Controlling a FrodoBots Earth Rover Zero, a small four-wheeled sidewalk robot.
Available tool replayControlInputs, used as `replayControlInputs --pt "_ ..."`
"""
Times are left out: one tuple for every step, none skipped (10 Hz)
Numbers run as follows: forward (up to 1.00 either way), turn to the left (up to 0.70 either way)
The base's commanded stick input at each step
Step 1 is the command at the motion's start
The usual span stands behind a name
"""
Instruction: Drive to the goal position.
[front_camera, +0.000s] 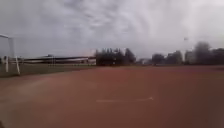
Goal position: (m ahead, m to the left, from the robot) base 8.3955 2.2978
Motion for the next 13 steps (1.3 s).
replayControlInputs --pt "0.50 0.00" --pt "0.50 0.00" --pt "0.50 0.00" --pt "0.50 0.00" --pt "0.50 0.00" --pt "0.50 0.00" --pt "0.50 0.00" --pt "0.50 0.00" --pt "0.50 0.00" --pt "0.50 0.00" --pt "0.50 0.00" --pt "0.50 0.00" --pt "0.50 0.00"
